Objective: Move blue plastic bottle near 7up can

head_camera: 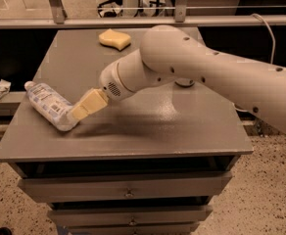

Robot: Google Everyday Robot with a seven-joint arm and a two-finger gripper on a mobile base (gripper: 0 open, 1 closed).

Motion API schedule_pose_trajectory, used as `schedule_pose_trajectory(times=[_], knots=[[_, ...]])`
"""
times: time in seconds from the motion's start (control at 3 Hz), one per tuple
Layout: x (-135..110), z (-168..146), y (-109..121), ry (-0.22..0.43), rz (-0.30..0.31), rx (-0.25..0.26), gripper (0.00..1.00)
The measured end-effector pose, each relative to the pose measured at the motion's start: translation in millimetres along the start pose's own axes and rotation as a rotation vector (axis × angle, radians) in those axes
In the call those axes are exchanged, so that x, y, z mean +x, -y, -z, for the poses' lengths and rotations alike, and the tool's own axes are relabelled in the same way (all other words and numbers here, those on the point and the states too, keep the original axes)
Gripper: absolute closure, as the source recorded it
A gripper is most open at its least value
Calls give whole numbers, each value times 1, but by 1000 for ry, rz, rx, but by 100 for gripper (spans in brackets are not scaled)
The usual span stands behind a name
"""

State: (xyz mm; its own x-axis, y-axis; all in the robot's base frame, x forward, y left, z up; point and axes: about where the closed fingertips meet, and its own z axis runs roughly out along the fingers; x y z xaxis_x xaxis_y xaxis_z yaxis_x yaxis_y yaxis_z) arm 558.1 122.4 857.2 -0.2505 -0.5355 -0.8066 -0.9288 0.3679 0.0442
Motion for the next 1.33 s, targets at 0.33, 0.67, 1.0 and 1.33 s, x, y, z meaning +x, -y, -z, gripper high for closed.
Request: schedule_pose_trajectory(times=[0.33, 0.67, 1.0, 1.33], knots=[[-11, -13, -10, 19, -49, -32, 0], [-14, -23, -24, 20, -89, -49, 0], [-17, -36, -37, 5, -80, -37, 0], [-19, -50, -44, -30, -50, -14, 0]])
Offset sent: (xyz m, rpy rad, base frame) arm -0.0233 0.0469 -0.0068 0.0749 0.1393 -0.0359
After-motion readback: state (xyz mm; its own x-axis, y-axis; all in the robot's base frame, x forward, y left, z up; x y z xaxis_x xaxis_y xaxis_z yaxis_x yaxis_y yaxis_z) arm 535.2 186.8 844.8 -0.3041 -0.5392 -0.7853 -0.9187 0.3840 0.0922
